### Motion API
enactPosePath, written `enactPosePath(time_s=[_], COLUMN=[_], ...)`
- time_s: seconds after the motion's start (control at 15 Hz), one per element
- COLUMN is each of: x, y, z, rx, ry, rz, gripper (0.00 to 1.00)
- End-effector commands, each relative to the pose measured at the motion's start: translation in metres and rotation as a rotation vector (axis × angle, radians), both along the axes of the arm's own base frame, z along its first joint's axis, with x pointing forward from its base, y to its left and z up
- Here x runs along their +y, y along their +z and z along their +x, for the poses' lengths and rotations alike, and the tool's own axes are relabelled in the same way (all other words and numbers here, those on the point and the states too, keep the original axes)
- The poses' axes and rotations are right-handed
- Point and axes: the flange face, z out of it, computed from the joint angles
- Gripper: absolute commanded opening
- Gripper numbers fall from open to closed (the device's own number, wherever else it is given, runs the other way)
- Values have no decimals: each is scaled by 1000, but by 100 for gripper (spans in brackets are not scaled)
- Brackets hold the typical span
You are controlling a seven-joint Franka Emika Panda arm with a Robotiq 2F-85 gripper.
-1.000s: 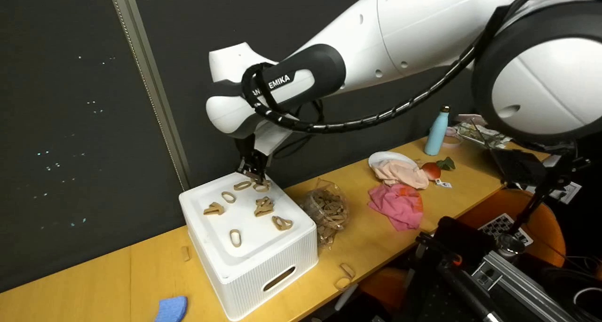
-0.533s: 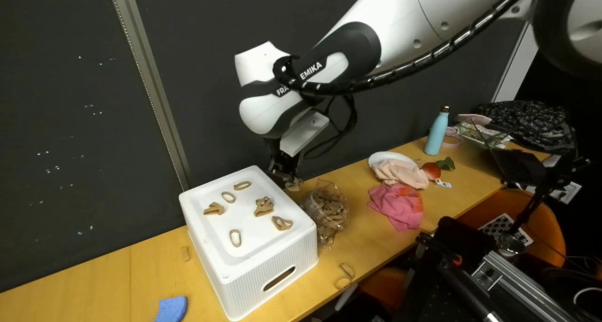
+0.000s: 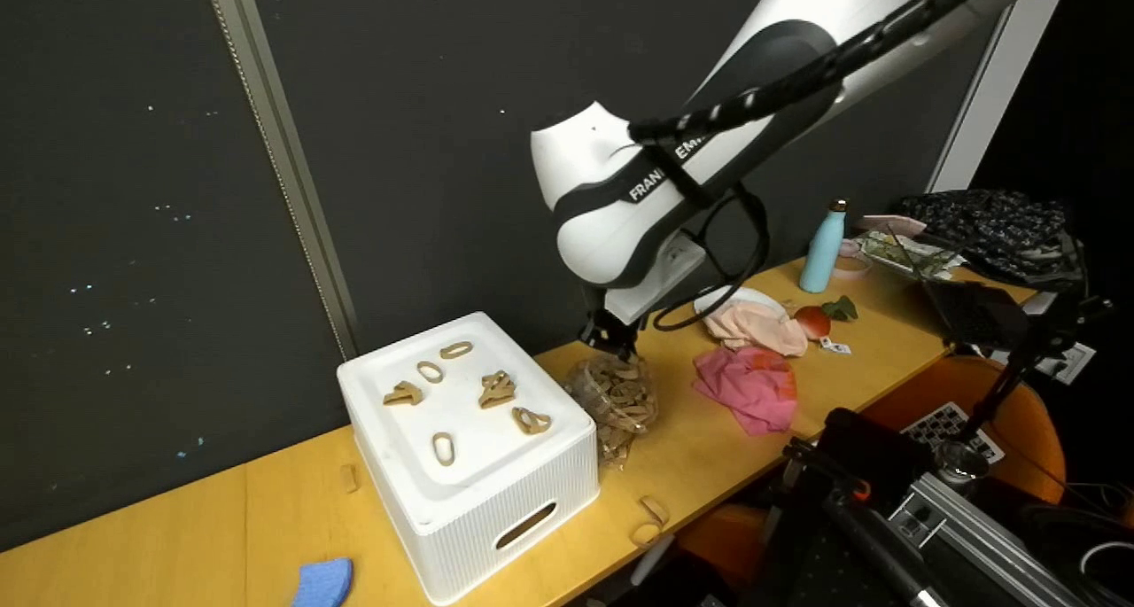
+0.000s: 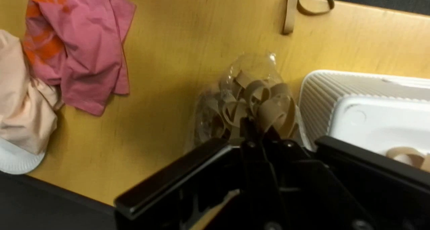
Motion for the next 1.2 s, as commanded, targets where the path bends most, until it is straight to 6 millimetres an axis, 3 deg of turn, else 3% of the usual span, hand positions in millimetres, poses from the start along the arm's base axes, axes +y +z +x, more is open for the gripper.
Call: enactPosePath(time_s=[0.0, 0.2, 0.33, 0.73, 1.13], x=[-17, -33, -36, -17, -12], y=[3, -12, -20, -31, -43], z=[-54, -61, -55, -28, 0], rx=[-26, -60, -99, -189, -246], ry=[-52, -36, -11, 67, 131], rz=[-17, -24, -26, -2, 1], gripper=[2, 2, 2, 2, 2])
